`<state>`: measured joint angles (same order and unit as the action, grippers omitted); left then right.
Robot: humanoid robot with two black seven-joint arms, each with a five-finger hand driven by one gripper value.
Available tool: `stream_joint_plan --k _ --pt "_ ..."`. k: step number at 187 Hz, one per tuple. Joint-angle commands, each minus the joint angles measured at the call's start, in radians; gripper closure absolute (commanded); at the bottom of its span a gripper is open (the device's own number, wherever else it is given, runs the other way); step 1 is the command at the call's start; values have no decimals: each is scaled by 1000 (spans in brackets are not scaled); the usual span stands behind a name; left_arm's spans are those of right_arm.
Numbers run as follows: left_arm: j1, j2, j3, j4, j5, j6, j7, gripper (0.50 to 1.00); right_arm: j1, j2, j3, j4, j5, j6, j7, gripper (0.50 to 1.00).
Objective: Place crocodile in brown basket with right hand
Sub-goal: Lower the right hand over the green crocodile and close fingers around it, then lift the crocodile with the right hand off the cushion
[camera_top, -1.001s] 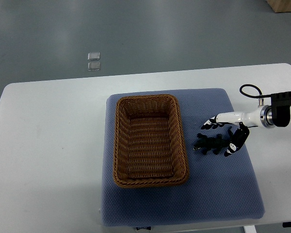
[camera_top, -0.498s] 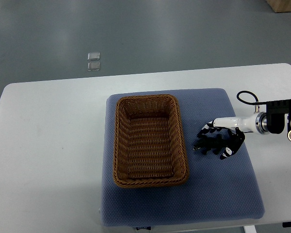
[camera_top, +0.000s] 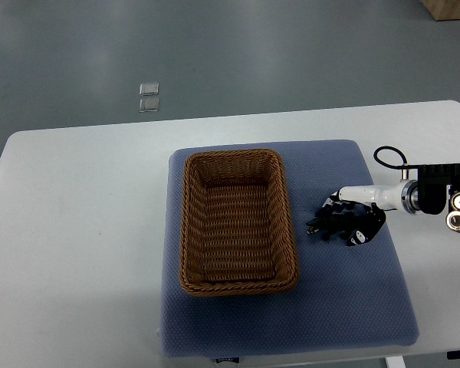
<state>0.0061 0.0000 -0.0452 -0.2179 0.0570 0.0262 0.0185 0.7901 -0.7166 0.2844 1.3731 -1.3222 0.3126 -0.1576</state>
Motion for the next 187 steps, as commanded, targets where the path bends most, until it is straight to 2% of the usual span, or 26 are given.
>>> stream_joint_plan --k 1,29,66,187 --pt "0 0 -1 0 0 1 0 500 -5 6 1 -11 -14 -3 0 719" --pt "2 0 -1 0 0 0 1 500 -5 5 1 -12 -26 -13 1 850" --pt "2 0 1 0 0 1 0 500 -3 2 2 -12 -26 -15 0 914" --pt "2 0 1 0 0 0 0 500 40 -18 27 -12 -22 -3 1 910"
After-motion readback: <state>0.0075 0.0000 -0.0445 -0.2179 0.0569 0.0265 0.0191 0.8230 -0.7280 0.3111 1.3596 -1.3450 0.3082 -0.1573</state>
